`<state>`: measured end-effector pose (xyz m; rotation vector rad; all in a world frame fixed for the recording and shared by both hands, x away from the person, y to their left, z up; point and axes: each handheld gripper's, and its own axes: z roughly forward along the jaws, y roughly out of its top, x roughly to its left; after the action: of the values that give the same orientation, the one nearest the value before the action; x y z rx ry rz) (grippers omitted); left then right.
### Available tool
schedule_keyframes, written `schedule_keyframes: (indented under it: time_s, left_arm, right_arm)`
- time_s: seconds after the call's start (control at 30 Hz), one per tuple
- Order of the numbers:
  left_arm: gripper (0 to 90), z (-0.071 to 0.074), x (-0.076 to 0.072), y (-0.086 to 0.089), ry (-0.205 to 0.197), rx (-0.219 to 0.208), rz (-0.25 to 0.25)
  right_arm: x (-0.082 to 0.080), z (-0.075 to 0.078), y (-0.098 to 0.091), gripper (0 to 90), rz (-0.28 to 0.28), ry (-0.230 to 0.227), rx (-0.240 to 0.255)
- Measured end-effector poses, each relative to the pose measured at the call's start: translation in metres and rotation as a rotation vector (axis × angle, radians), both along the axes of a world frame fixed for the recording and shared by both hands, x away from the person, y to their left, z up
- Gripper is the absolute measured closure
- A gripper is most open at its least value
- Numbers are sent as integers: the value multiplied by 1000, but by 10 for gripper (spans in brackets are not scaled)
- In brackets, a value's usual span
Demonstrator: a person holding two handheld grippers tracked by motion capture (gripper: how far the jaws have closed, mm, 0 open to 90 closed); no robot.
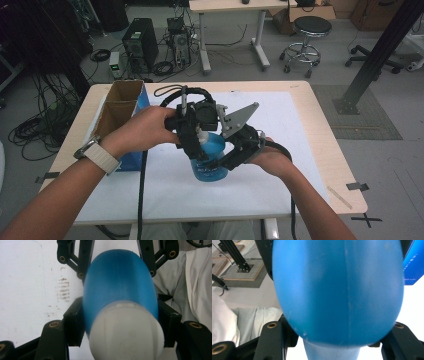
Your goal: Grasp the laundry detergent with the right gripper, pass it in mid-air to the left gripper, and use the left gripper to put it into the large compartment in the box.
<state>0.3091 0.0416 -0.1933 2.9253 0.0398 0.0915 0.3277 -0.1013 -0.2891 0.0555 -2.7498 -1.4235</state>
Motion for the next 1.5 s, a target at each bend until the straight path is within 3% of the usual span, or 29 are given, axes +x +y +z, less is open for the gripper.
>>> schedule_keyframes:
  time_s: [0.1, 0.13, 0.17, 0.23, 0.4, 0.47, 0.5, 0.67, 0.83, 0.9, 1.2, 1.33, 1.5]
  left_arm:
    - [378, 1, -1, -1, -8, 1, -4]
    - [378, 1, -2, -1, -15, 10, -1]
    - [378, 1, -2, -1, -17, 10, 5]
    - [378, 2, -2, 1, -23, 7, 13]
    - [378, 6, 0, 8, -14, 10, 52]
    - [378, 7, 1, 12, -15, 10, 80]
    - [377, 8, 1, 13, -14, 11, 86]
    - [377, 12, 4, 21, -16, 19, 161]
    - [378, 18, 9, 29, -32, 9, 252]
    - [378, 21, 12, 32, -41, 9, 284]
    - [379, 37, 26, 42, -62, -3, 435]
    - [379, 45, 32, 46, -60, -10, 507]
    - [379, 54, 38, 53, -58, -30, 595]
  right_arm:
    - [-1, 0, 0, 423, 0, 2, -1]
    - [-1, 0, 0, 393, 0, 5, 2]
    - [-1, 1, 0, 305, -3, 18, 13]
    - [1, 0, -7, 224, -34, 8, -3]
    - [1, -4, -21, 145, -61, 33, -29]
    - [3, -7, -29, 103, -92, 48, -50]
    - [5, -8, -38, 68, -140, 60, -72]
    - [8, -7, -54, 41, -222, 85, -97]
    - [9, -1, -73, 39, -309, 64, -185]
    - [10, 4, -83, 40, -346, 44, -254]
    - [7, 13, -105, 37, -406, 45, -338]
    - [8, 16, -113, 35, -434, 40, -353]
    - [12, 15, -121, 37, -452, 44, -408]
